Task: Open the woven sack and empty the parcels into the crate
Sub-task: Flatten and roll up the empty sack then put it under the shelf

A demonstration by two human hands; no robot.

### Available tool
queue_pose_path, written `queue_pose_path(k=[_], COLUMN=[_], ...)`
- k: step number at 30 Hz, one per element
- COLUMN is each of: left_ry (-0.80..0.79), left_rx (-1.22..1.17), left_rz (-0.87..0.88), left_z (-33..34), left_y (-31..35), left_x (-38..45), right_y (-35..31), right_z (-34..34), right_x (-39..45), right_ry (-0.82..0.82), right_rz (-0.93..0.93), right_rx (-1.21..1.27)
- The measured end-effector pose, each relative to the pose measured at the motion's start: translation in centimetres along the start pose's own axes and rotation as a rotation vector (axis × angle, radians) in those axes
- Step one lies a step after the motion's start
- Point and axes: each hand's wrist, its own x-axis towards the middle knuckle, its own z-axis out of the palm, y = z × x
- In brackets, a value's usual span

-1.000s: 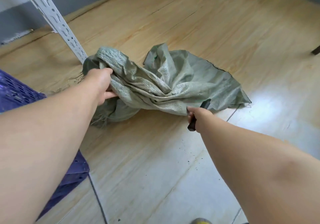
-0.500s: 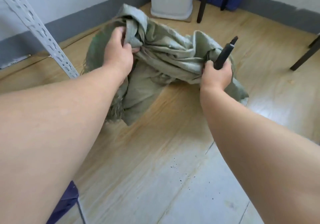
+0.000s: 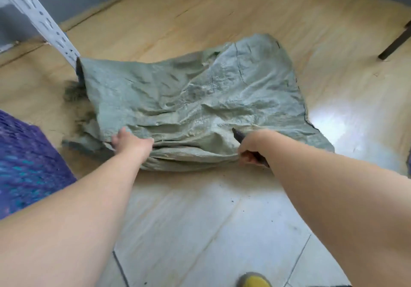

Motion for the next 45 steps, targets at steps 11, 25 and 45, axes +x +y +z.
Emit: queue_pose_path(k=[11,25,45], left_ry=[-0.399,-0.282,-0.174], left_rx=[0.381,-0.260,-1.244], left_rz=[0.302,-0.279,-0.406], left_z=[2.9,4.0,0.3], left_y=[-3.5,-6.6,4.3], left_x=[-2.9,-0.4,1.7], right_y=[-1.3,-4.6,-3.0], right_z=[3.8,8.8,4.3], right_x=[2.4,6.4,1.4], right_ry=[0.024,0.379,0.166], right_rz=[-0.466,-0.433,-0.604], right_rx=[-0.572,-0.236,0.019])
